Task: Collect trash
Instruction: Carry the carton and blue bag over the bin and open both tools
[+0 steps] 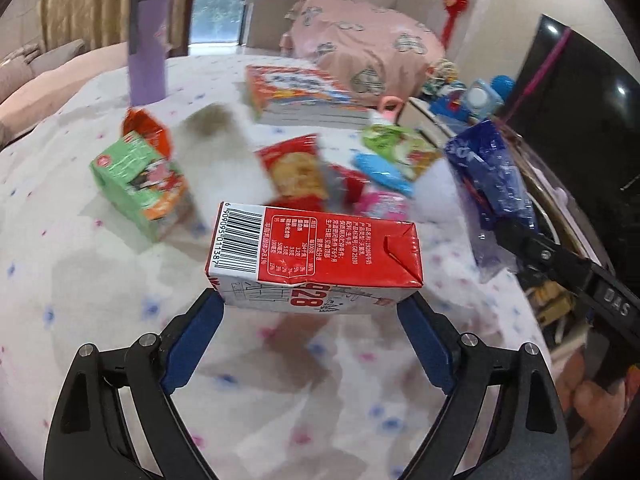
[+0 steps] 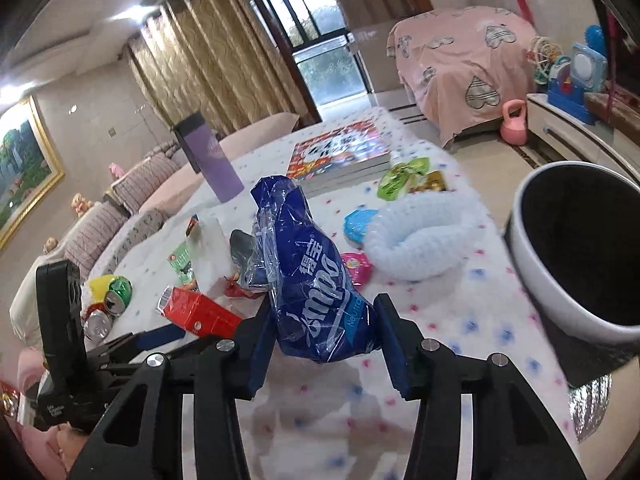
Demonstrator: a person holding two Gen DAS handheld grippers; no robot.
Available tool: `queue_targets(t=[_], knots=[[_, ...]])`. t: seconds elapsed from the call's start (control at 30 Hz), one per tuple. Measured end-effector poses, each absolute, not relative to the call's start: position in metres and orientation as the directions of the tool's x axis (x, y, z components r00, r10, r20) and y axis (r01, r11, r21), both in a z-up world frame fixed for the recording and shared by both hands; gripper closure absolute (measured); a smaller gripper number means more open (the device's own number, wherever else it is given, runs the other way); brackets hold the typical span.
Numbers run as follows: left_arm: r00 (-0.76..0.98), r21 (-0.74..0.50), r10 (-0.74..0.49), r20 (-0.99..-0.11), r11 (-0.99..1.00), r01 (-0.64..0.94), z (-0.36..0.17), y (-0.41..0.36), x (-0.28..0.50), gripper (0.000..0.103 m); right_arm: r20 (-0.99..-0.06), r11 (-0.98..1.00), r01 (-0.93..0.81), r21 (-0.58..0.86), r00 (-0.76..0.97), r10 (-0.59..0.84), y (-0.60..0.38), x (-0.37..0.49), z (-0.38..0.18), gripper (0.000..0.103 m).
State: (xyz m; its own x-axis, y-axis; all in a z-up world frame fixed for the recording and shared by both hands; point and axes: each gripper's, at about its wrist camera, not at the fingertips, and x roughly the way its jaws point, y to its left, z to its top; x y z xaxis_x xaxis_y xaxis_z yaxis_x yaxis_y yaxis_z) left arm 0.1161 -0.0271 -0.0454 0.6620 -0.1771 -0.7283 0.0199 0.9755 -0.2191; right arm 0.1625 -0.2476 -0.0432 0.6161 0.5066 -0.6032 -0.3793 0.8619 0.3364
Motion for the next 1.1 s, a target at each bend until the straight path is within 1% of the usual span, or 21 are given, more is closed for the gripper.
queue_targets(t=[0.27, 0.63, 1.1], knots=[[0.670, -0.206, -0.251, -0.698, 0.967, 0.147, -0.026, -0.072, 0.118, 0.013, -0.592, 0.888, -0.299, 0.350, 0.665, 0.456, -0.293, 0.145, -0.039, 0.054], [0.665, -0.167, -0.313, -0.677, 0.947, 0.276, -0.011, -0.129, 0.128, 0.013, -0.569, 0.917, -0.175, 0.360, 0.737, 0.364, -0.361, 0.131, -0.030, 0.054], [0.642, -0.131, -0.358, -0.678, 0.918, 0.374, -0.004, -0.186, 0.154, 0.013, -0.563, 0.926, -0.071, 0.371, 0.775, 0.285, -0.417, 0.137, -0.029, 0.054]])
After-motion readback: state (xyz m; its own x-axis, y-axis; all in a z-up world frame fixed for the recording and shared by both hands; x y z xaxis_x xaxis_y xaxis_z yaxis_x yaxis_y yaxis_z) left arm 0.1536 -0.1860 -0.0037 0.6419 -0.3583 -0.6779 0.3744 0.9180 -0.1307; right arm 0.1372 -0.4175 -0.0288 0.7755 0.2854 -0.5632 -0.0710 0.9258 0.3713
